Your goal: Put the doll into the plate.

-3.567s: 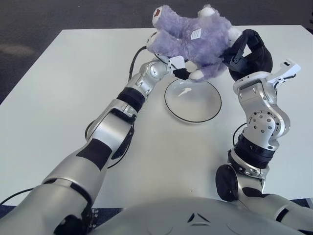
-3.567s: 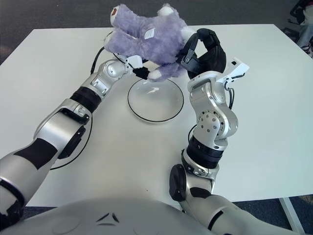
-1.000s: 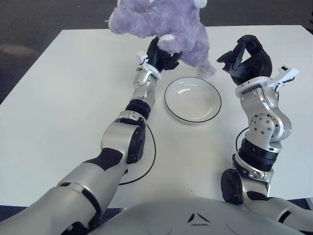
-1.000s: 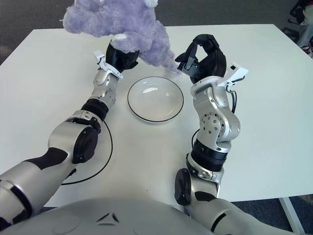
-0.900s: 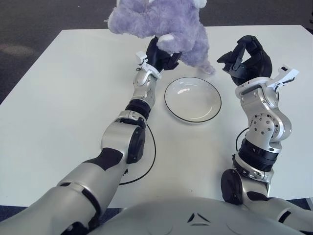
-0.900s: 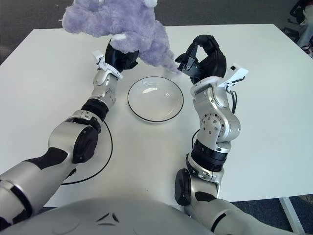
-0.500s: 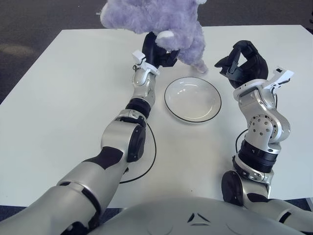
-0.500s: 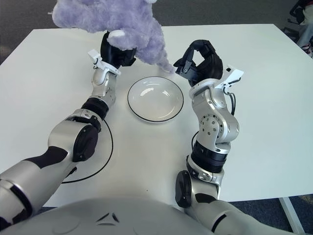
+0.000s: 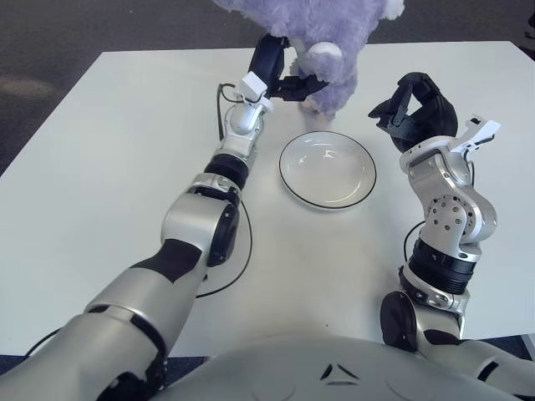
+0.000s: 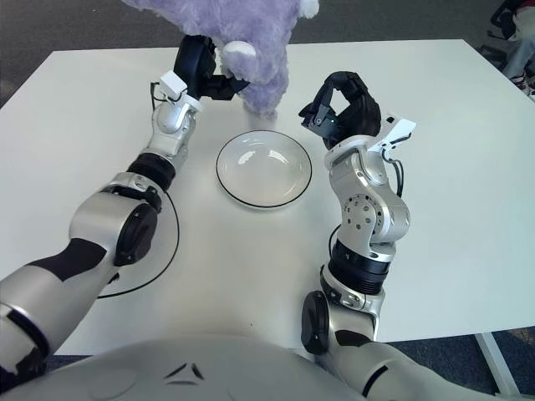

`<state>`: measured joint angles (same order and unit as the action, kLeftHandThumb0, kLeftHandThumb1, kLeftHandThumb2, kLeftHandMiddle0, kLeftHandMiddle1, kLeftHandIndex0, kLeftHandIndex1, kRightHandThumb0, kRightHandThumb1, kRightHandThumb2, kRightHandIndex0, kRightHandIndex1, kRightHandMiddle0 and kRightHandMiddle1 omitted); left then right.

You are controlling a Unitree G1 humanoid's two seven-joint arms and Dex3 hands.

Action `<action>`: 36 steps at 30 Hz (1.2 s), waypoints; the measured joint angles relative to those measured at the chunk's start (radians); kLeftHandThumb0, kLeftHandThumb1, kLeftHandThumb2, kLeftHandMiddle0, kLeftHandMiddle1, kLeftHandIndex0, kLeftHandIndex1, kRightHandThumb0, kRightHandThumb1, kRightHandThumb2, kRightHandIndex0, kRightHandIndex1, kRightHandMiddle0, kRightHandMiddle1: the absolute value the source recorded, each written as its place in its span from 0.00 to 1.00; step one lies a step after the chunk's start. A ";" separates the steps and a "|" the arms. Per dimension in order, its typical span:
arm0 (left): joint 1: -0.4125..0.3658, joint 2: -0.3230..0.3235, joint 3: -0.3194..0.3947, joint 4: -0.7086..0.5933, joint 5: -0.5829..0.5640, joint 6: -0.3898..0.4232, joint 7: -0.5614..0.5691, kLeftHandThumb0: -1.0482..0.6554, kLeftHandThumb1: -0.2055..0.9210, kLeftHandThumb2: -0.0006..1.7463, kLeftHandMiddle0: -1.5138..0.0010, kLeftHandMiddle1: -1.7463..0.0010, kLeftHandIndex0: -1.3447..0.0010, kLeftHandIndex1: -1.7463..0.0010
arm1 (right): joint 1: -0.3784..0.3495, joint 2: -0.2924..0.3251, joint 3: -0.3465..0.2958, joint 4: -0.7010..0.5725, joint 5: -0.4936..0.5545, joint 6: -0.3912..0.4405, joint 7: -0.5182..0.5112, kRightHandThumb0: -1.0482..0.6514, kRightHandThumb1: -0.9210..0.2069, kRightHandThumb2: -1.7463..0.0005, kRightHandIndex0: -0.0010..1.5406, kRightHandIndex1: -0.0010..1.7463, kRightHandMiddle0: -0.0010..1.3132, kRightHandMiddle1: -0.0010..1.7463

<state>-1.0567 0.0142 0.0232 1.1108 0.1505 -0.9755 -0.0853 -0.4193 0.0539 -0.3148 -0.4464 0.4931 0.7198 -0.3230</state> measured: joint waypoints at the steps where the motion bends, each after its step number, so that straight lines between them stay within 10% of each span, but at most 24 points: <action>1: -0.002 0.017 -0.012 -0.002 0.035 -0.013 0.027 0.01 0.83 0.14 0.96 0.39 1.00 0.43 | 0.001 -0.001 -0.002 0.001 0.001 0.000 0.002 0.62 0.66 0.16 0.50 0.94 0.37 1.00; 18: -0.037 0.227 -0.257 -0.028 0.554 -0.078 0.519 0.01 0.96 0.15 0.98 0.52 1.00 0.61 | -0.024 -0.028 -0.042 0.093 0.039 0.021 0.047 0.62 0.67 0.15 0.49 0.97 0.37 1.00; 26: -0.094 0.297 -0.400 -0.032 0.752 -0.040 0.766 0.08 0.95 0.13 0.97 0.53 1.00 0.58 | -0.024 -0.046 -0.054 0.139 0.034 -0.022 0.067 0.62 0.60 0.20 0.38 1.00 0.39 1.00; 36: -0.182 0.361 -0.555 -0.034 0.890 -0.057 0.881 0.11 0.98 0.15 0.97 0.47 1.00 0.50 | -0.024 -0.060 -0.055 0.160 0.034 -0.032 0.084 0.62 0.71 0.11 0.50 1.00 0.39 1.00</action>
<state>-1.2389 0.3751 -0.5316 1.0767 1.0401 -1.0325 0.7955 -0.4437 -0.0063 -0.3701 -0.2864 0.5270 0.6881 -0.2392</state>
